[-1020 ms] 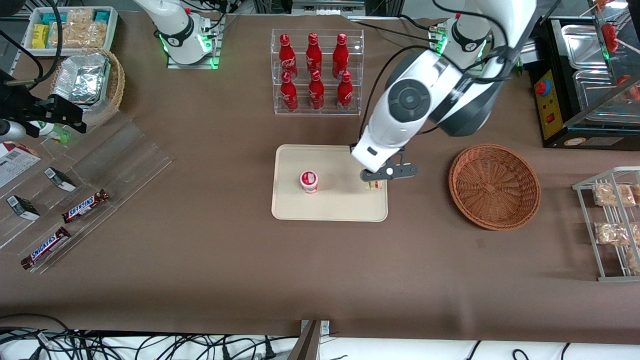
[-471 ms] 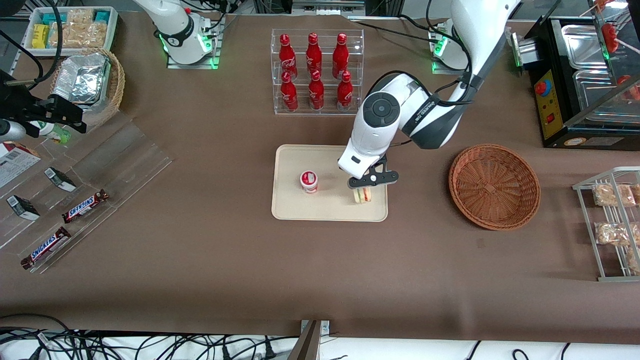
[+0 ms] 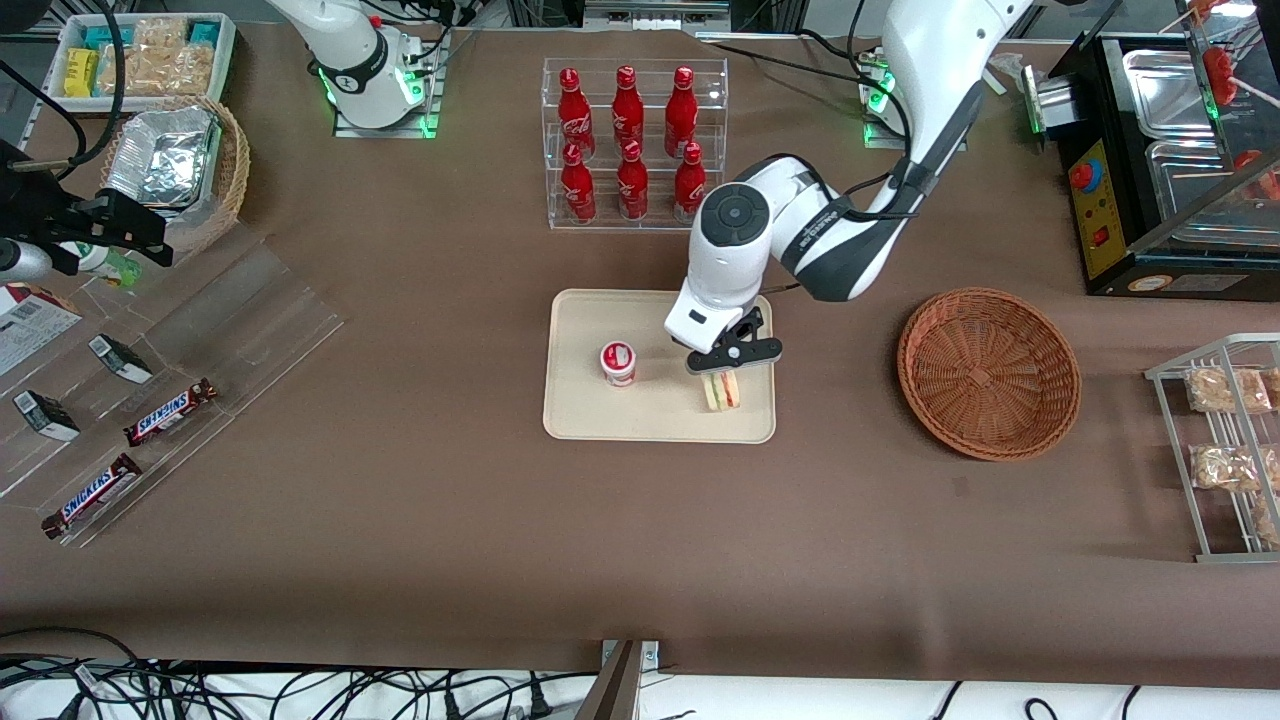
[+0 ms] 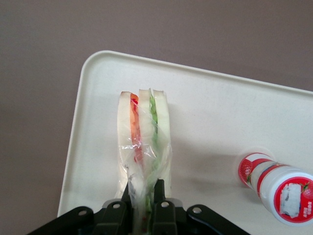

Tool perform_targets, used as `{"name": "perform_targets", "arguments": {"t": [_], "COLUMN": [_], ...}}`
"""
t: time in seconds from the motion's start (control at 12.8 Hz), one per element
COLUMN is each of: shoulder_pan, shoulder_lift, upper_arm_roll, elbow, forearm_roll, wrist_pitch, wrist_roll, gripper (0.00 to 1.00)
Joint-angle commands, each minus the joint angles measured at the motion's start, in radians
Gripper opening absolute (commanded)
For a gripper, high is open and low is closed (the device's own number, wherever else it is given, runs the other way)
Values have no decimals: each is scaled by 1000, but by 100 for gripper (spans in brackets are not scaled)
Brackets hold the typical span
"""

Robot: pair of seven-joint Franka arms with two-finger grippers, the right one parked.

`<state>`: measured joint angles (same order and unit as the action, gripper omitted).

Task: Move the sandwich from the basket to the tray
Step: 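Carry the sandwich over the cream tray beside the yogurt bottle, then lower the sandwich onto the tray and open the left gripper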

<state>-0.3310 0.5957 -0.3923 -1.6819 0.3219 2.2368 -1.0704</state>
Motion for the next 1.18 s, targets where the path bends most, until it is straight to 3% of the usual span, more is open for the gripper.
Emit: {"name": "perform_targets", "arguments": {"t": [0.0, 0.39, 0.86, 1.1], "shoulder_pan": [-11, -22, -26, -29], "shoulder_lift": [22, 50, 70, 82], "upper_arm_roll": [1, 3, 7, 7], "elbow": [4, 4, 5, 5], "forearm_roll": [43, 92, 95, 147], "wrist_pitch": [27, 41, 72, 73], "wrist_roll": [-33, -57, -66, -100], "gripper": [18, 18, 18, 20]}}
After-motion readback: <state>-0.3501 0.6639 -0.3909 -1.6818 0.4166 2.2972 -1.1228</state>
